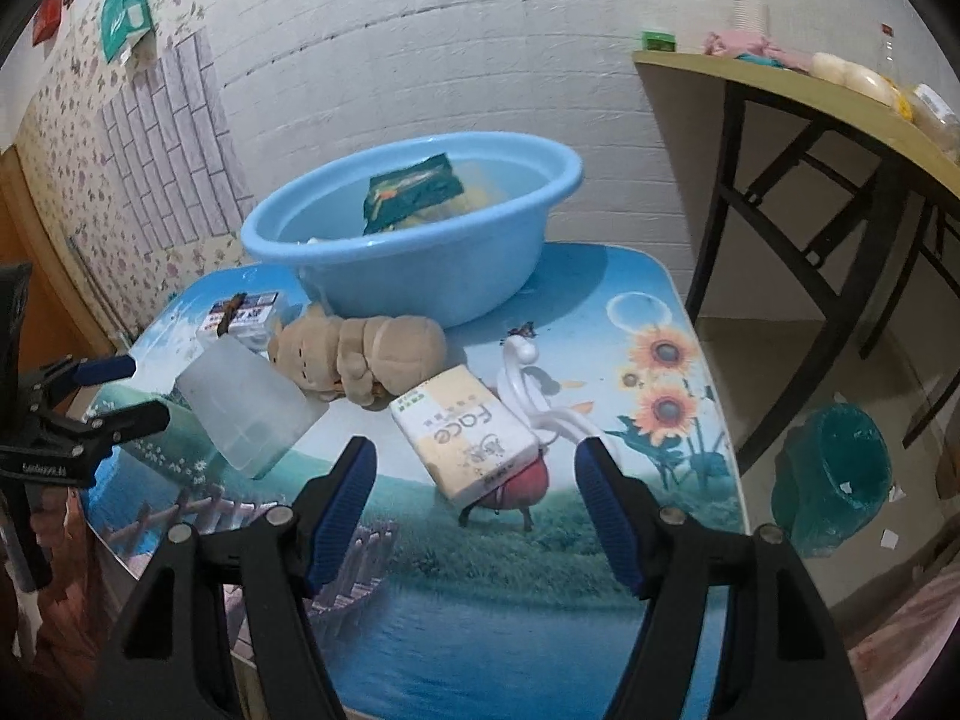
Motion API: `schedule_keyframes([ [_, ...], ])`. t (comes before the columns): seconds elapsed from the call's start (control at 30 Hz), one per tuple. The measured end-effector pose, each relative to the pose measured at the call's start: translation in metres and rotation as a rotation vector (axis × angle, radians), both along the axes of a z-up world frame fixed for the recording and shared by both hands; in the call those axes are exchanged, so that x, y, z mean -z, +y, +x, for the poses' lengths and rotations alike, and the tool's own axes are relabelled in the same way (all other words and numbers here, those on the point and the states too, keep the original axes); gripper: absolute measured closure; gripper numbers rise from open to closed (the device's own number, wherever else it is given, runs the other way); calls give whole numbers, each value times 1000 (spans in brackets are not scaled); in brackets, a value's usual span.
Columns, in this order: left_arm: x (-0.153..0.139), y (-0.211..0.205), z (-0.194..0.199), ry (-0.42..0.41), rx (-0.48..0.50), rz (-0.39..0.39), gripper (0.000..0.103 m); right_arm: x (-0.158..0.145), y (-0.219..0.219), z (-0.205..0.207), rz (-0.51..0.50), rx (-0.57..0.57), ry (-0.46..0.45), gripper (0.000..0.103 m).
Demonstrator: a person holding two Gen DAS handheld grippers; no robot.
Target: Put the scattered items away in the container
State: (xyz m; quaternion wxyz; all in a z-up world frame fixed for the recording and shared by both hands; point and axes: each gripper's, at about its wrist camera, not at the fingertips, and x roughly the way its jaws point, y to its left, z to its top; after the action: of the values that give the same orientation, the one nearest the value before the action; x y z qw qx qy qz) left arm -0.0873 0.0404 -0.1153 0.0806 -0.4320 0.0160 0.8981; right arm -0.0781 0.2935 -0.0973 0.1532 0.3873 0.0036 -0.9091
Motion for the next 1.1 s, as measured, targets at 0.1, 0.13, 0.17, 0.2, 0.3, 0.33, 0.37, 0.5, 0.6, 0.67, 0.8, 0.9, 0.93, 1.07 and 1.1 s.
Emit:
schedule_keyframes([
  [0.1, 5, 0, -7, -11, 7, 3, 2, 7, -2, -8, 2, -8, -18, 34],
  [0.13, 5, -1, -9, -12, 11, 3, 2, 9, -2, -11, 2, -8, -26, 34],
  [0.17, 7, 0, -12, -14, 17, 3, 2, 12, -3, -13, 3, -8, -33, 34],
  [0.2, 8, 2, -14, -16, 27, 3, 1, 14, -3, -15, 4, -8, -38, 34],
  [0.3, 8, 3, -19, -9, 53, 22, 1, 19, -4, -20, 9, -10, -49, 34],
  [0.33, 8, 3, -21, -9, 58, 28, 1, 20, -4, -21, 11, -11, -52, 34],
  [0.37, 8, 4, -23, -11, 69, 36, 1, 21, -4, -23, 13, -13, -55, 34],
  [0.5, 8, 9, -29, -14, 117, 49, 1, 26, -7, -30, 19, -24, -66, 34],
  [0.6, 8, 14, -32, -14, 157, 52, 1, 29, -11, -33, 19, -49, -78, 35],
  [0.67, 8, 17, -35, -15, 173, 60, 1, 29, -16, -32, 18, -73, -78, 35],
  [0.8, 9, 23, -39, -30, 201, 89, 1, 29, -22, -28, 27, -111, -70, 41],
  [0.9, 9, 28, -36, -42, 235, 98, 1, 32, -28, -27, 27, -154, -88, 51],
  [0.93, 9, 29, -34, -43, 248, 98, 1, 32, -31, -26, 36, -163, -87, 51],
  [1.07, 9, 37, -23, -44, 307, 78, 1, 32, -40, -21, 30, -198, -84, 56],
  [1.1, 9, 38, -21, -46, 318, 77, 1, 31, -41, -21, 26, -204, -86, 56],
])
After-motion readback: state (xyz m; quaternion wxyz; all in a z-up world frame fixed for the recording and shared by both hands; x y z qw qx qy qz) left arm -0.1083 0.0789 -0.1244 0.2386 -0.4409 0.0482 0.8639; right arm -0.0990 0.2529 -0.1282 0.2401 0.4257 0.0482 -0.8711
